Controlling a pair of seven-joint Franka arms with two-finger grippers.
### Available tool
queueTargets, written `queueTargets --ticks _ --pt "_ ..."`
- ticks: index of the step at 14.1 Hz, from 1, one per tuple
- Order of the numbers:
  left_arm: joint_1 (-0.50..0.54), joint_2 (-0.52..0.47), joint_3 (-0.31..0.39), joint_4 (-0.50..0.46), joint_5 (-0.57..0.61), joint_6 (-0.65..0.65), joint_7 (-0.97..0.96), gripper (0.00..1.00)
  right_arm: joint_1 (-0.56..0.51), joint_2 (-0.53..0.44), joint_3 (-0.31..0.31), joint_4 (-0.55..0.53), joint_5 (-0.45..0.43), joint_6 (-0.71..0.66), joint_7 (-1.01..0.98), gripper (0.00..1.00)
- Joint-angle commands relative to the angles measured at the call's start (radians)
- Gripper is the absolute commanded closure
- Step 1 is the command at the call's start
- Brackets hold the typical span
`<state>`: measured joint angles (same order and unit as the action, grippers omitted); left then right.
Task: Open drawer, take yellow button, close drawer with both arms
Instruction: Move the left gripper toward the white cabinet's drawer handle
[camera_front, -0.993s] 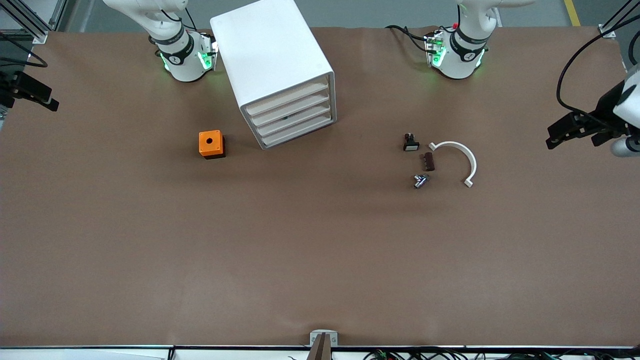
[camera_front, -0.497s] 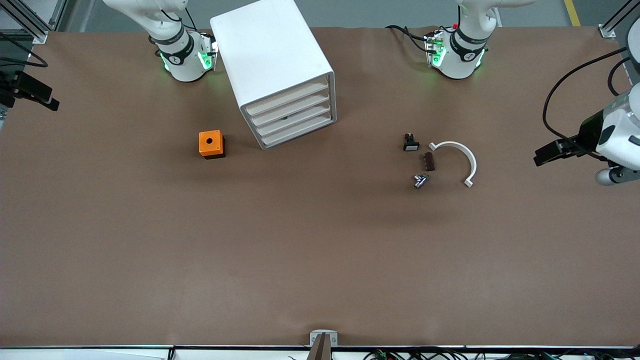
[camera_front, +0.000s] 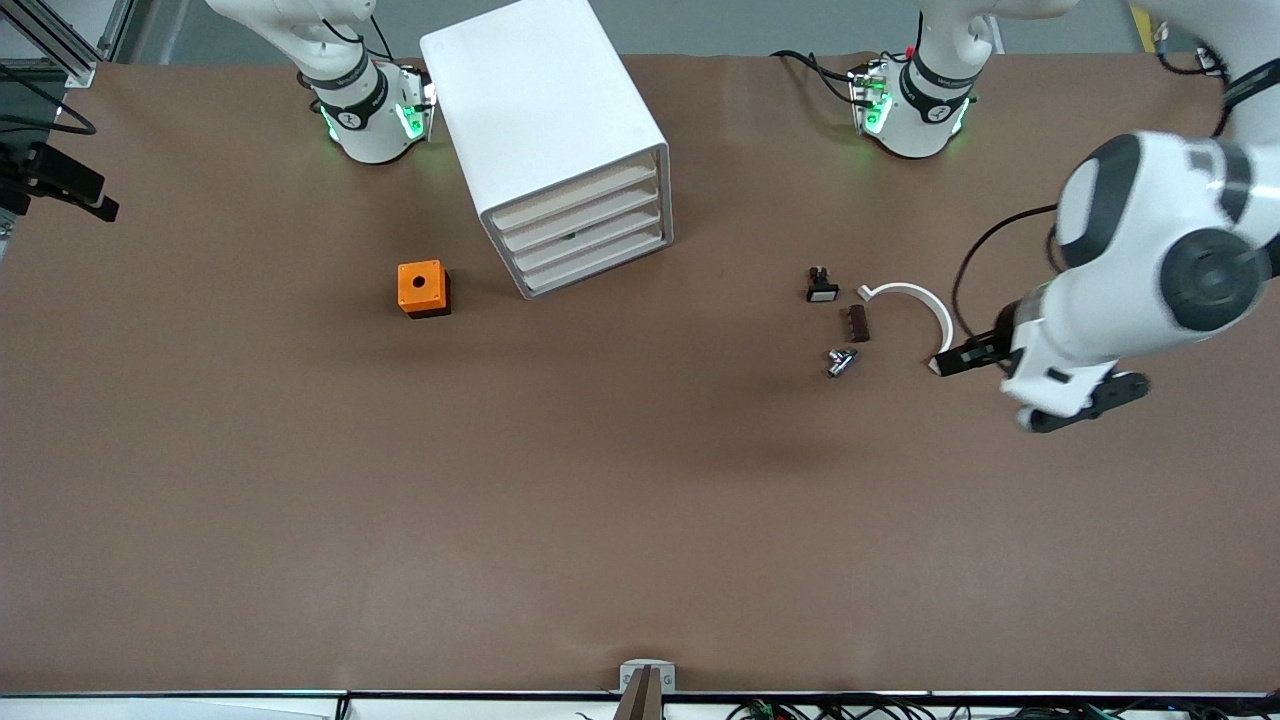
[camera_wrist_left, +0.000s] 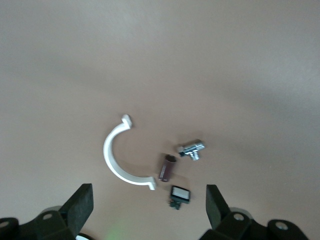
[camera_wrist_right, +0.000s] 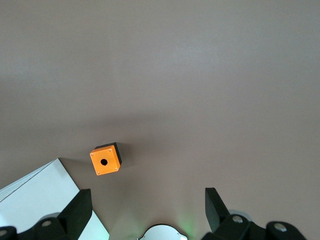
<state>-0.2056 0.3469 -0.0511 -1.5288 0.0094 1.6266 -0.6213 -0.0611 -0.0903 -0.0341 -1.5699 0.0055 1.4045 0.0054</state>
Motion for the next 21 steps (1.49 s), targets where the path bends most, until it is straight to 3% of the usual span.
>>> queueTargets --ticks 1,9,12,18,21 --pt "-0.060 0.101 0.005 0.058 0.014 -0.013 -0.109 0.01 -0.008 -0.019 0.005 -0.018 -0.007 0.001 -0.012 0.00" --pt "-0.236 0.214 0.004 0.123 -0.049 -0.040 -0.550 0.01 -0.009 -0.019 0.005 -0.018 -0.007 -0.001 -0.012 0.00" --pt "-0.242 0.291 0.005 0.257 -0.175 -0.169 -0.656 0.01 -0.009 -0.019 0.003 -0.018 -0.007 -0.001 -0.012 0.00" --pt "-0.258 0.326 0.002 0.268 -0.500 -0.195 -1.067 0.01 -0.009 -0.017 0.003 -0.016 -0.005 -0.002 -0.012 0.00" --pt "-0.258 0.345 0.004 0.266 -0.646 -0.290 -1.134 0.01 -0.008 -0.017 0.003 -0.018 -0.005 -0.002 -0.012 0.00"
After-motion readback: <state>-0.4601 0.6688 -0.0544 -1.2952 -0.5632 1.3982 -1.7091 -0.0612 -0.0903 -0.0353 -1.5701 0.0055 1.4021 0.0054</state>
